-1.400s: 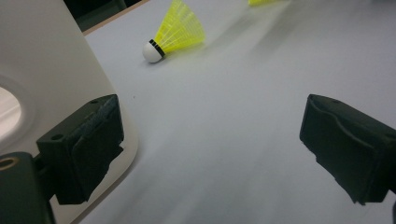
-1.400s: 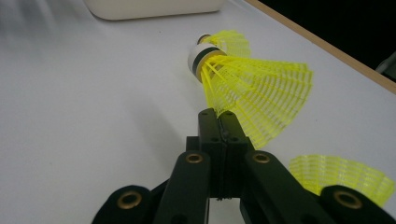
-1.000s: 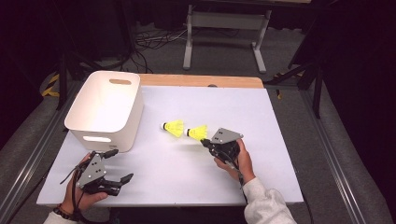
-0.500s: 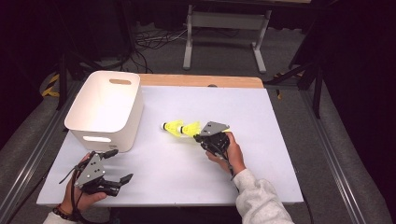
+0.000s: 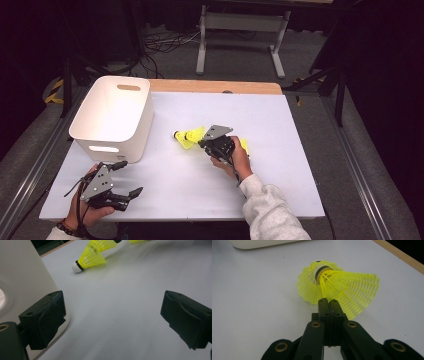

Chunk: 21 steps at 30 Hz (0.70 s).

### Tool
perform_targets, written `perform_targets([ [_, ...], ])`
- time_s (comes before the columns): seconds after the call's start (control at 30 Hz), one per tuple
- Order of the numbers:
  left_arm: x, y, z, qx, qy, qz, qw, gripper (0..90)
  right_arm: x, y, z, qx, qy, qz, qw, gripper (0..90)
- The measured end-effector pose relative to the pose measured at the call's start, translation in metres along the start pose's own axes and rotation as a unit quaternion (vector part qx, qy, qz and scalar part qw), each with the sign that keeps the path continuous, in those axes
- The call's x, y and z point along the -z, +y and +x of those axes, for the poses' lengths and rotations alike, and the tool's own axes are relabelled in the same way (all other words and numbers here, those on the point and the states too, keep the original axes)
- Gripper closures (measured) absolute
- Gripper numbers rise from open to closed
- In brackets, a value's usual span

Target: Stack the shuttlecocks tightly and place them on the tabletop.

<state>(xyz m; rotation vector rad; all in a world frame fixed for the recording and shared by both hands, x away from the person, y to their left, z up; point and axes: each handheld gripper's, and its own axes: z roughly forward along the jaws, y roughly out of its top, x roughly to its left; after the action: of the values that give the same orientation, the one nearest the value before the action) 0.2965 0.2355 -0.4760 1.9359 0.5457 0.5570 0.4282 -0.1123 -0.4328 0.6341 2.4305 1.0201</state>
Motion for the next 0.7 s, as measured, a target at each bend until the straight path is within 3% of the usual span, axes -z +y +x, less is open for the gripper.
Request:
perform_targets([
  [0.27,0.0,0.0,0.0,-0.002,-0.003,0.001,1.0,7.2,-0.011,0.002,-0.002,-0.008,-0.018,0.013,0.9997,90.0],
  [0.7,0.0,-0.001,0.0,-0.002,-0.005,0.002,1.0,7.2,-0.023,0.001,-0.008,-0.032,-0.01,0.016,0.9993,90.0],
])
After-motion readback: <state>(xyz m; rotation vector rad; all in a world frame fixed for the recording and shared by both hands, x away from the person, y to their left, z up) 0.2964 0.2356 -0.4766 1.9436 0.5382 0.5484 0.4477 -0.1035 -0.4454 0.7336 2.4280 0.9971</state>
